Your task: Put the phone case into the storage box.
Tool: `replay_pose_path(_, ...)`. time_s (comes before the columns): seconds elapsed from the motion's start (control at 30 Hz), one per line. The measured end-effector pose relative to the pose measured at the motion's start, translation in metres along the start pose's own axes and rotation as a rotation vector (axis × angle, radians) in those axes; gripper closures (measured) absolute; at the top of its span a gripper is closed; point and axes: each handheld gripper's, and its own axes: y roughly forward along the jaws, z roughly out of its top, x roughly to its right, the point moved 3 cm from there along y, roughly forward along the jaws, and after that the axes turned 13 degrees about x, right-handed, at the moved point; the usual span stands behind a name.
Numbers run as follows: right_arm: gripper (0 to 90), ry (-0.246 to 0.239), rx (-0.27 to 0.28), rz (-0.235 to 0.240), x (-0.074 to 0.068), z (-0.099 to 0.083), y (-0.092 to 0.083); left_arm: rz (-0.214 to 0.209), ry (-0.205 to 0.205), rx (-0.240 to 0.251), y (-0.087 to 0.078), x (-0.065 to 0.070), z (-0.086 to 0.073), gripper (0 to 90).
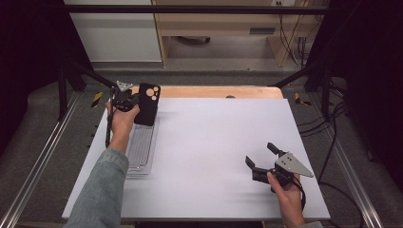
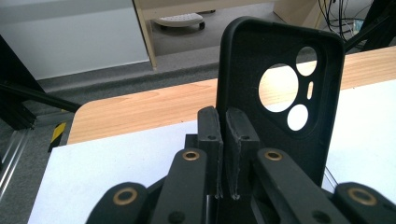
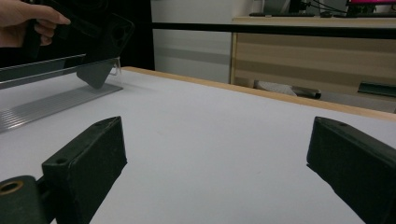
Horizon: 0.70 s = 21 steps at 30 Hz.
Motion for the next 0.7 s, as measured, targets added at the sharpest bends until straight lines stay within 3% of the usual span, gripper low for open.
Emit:
replay_pose_path(0.17, 4.9, 0.001, 0.001, 0.000, 0.000, 0.000, 0.000, 0.008, 0.008, 0.008, -0.001, 0.001, 0.001, 83.4)
replay_pose_path(0.37, 4.8, 0.002, -0.001, 0.001, 0.000, 0.000, -0.001, 0.005, 0.070, 0.070, -0.007, 0.009, 0.010, 58.3)
replay_pose_path(0.5, 4.7, 0.001, 0.001, 0.003, -0.001, 0.000, 0.000, 0.011, 0.051, 0.080, -0.012, 0.012, 0.013, 47.3)
replay_pose_path(0.7, 4.8, -0.002, 0.000, 0.004, -0.002, 0.000, 0.000, -0.003, 0.043, 0.076, -0.016, 0.017, 0.012, 38.4)
